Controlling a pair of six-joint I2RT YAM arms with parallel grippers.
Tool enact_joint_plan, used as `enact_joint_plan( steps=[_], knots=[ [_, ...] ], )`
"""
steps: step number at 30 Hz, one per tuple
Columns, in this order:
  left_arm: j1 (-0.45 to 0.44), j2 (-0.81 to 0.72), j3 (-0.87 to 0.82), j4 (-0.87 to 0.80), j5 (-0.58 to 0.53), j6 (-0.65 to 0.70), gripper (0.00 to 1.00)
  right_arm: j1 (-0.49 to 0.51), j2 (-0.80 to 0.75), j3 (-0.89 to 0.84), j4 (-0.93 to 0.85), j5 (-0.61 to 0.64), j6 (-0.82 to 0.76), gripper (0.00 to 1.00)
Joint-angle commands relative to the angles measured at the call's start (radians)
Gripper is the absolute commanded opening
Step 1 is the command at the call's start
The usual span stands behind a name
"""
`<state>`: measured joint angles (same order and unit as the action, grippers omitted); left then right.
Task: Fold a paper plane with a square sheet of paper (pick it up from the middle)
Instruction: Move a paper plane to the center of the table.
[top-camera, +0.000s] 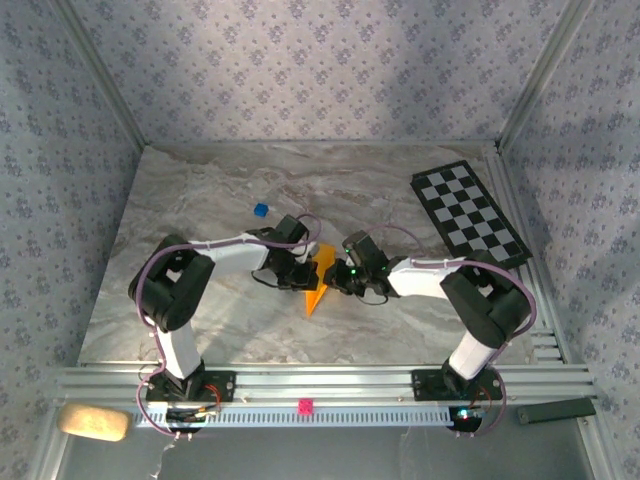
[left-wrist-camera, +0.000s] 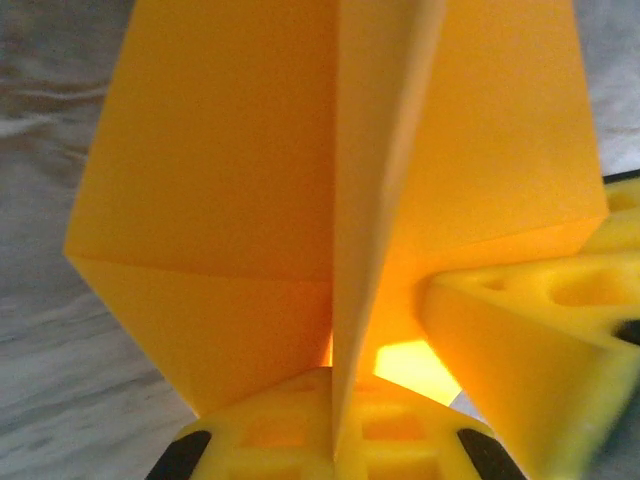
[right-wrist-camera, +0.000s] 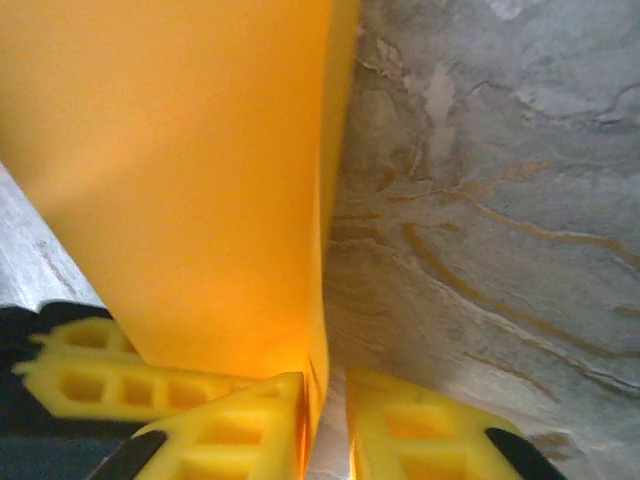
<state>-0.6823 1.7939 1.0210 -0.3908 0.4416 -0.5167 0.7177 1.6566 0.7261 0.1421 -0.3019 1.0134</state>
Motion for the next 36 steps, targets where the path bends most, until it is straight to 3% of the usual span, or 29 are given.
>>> enact_joint_plan(
  steps=[1,3,6,10,36],
  knots=[
    [-0.011,-0.042,0.072,-0.152,-0.209,0.001,0.0,-0.011,-0.073,-0.019,-0.065,0.039,-0.024,0.24],
    [-0.011,-0.047,0.1,-0.205,-0.305,-0.013,0.0,-0.018,-0.105,-0.025,-0.111,0.064,-0.04,0.31],
    [-0.012,-0.05,0.119,-0.244,-0.38,-0.031,0.0,-0.033,-0.145,-0.031,-0.159,0.09,-0.055,0.33],
    [-0.012,-0.032,0.138,-0.264,-0.419,-0.043,0.01,-0.043,-0.183,-0.052,-0.165,0.102,-0.053,0.35],
    [-0.014,0.037,0.165,-0.282,-0.438,-0.057,0.09,-0.033,-0.199,-0.056,-0.161,0.113,-0.043,0.38]
  ],
)
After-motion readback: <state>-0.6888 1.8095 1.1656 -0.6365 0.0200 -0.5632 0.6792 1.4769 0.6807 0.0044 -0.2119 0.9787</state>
